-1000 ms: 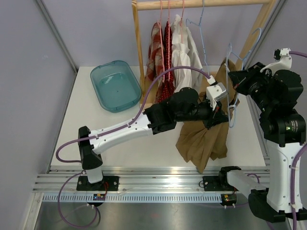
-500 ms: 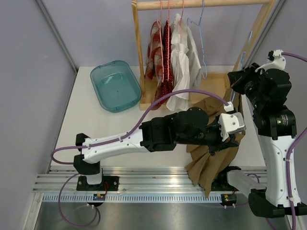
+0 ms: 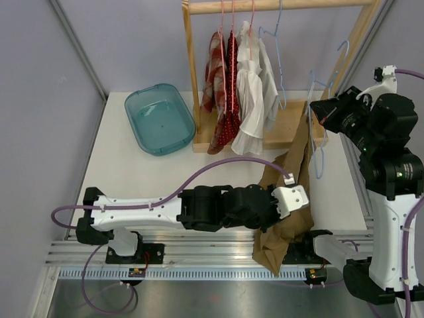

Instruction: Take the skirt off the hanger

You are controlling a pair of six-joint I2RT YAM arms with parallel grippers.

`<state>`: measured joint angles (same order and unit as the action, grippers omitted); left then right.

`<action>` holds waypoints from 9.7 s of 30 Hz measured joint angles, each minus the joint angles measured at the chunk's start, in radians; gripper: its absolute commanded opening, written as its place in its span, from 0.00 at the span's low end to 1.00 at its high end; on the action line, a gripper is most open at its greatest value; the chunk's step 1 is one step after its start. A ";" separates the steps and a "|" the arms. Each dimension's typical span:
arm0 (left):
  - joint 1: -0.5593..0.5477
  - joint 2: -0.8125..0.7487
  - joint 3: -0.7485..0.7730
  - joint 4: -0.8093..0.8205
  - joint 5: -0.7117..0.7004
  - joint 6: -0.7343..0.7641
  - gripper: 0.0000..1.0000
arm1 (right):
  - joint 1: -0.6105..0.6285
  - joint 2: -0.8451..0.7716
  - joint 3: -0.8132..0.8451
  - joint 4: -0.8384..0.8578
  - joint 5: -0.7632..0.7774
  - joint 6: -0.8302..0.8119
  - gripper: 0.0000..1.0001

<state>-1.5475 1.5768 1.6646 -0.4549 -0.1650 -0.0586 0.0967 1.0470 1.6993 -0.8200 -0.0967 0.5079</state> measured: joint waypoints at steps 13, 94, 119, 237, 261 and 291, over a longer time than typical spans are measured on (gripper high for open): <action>0.080 -0.446 -0.107 -0.238 -0.469 0.029 0.00 | -0.002 -0.278 0.167 -0.158 -0.449 0.093 0.00; 1.105 -0.556 -0.545 -0.244 -0.122 -0.330 0.99 | 0.115 0.544 0.562 0.080 0.203 -0.284 0.00; 0.983 -0.726 -0.798 -0.319 -0.198 -0.395 0.99 | -0.139 0.686 0.421 0.219 0.090 -0.131 0.99; 0.183 -0.222 -0.745 0.517 -0.189 -0.264 0.00 | 0.092 0.132 0.395 -0.154 -0.022 -0.040 0.00; -0.018 -0.525 -0.853 0.005 -0.513 -0.550 0.00 | 0.092 0.381 0.472 0.103 0.132 -0.107 0.00; 1.065 -0.097 0.396 -0.172 -0.278 0.069 0.00 | -0.005 0.344 0.025 0.299 0.129 -0.067 0.98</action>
<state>-0.4820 1.4799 2.0602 -0.6266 -0.4431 0.0105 0.0914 1.3911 1.7241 -0.5209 0.0322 0.4408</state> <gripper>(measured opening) 0.012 0.956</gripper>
